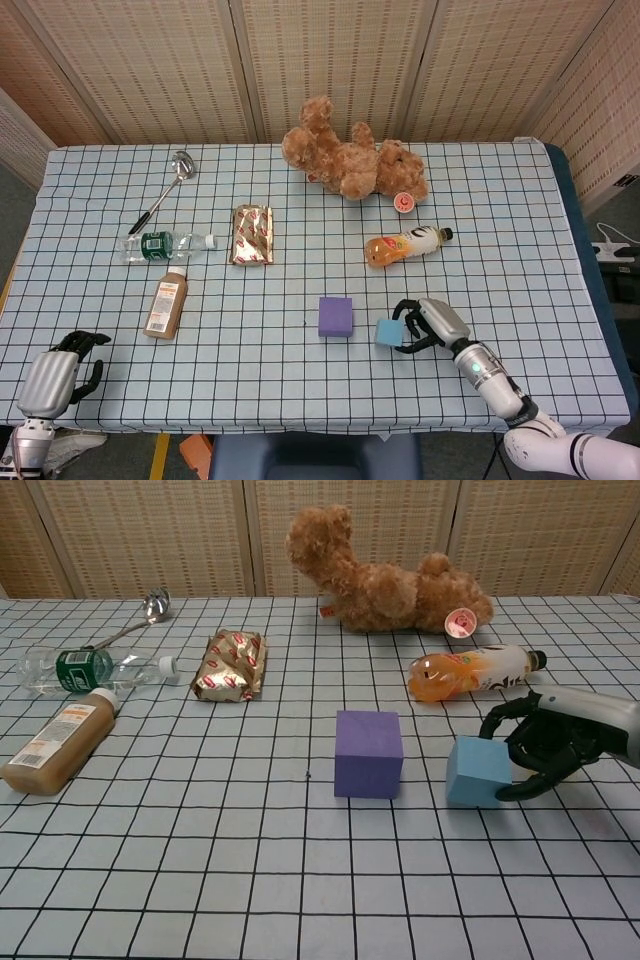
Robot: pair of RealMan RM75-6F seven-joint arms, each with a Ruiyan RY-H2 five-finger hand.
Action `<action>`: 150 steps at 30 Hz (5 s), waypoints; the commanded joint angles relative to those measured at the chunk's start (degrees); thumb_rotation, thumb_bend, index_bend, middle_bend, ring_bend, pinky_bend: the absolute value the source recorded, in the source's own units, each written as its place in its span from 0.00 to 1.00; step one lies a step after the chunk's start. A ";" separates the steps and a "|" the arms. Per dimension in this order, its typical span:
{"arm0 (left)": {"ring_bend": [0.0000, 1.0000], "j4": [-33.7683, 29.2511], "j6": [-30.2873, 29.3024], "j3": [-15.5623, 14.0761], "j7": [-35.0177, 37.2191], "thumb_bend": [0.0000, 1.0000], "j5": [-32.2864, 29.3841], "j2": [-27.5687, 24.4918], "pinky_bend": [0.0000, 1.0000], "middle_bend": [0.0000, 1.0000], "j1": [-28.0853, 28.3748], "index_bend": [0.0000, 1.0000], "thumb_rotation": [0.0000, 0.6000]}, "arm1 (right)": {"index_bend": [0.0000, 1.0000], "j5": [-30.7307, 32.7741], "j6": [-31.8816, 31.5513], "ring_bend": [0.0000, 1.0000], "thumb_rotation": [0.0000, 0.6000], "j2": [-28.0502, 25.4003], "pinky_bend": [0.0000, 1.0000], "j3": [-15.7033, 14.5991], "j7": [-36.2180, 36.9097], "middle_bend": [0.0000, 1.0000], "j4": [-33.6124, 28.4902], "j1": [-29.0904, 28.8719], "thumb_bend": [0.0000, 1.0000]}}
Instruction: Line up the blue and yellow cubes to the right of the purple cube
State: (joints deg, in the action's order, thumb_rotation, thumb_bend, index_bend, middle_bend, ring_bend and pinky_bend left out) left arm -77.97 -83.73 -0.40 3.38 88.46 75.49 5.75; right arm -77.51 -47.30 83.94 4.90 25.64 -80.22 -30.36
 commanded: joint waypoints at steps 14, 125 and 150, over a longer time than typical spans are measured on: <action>0.24 0.04 0.07 0.00 0.00 0.54 -0.07 -0.04 0.52 0.36 0.03 0.35 1.00 | 0.58 -0.91 5.00 0.89 1.00 4.47 1.00 2.00 5.46 0.81 6.17 -5.17 0.01; 0.24 -0.16 0.35 -0.34 -0.14 0.54 0.16 -0.09 0.52 0.36 0.14 0.35 1.00 | 0.46 4.96 14.95 0.91 1.00 0.82 1.00 2.81 6.11 0.83 2.80 -9.55 0.31; 0.24 -0.47 0.27 -0.31 -0.20 0.54 0.06 -0.16 0.52 0.36 0.04 0.35 1.00 | 0.26 4.12 -1.19 0.91 1.00 -6.97 1.00 -2.31 -18.73 0.83 -1.87 -1.52 0.05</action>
State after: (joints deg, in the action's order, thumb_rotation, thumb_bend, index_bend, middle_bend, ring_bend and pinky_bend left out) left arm -78.44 -83.46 -0.70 3.18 88.52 75.33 5.78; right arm -74.38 -47.96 77.81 3.25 8.42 -81.43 -32.67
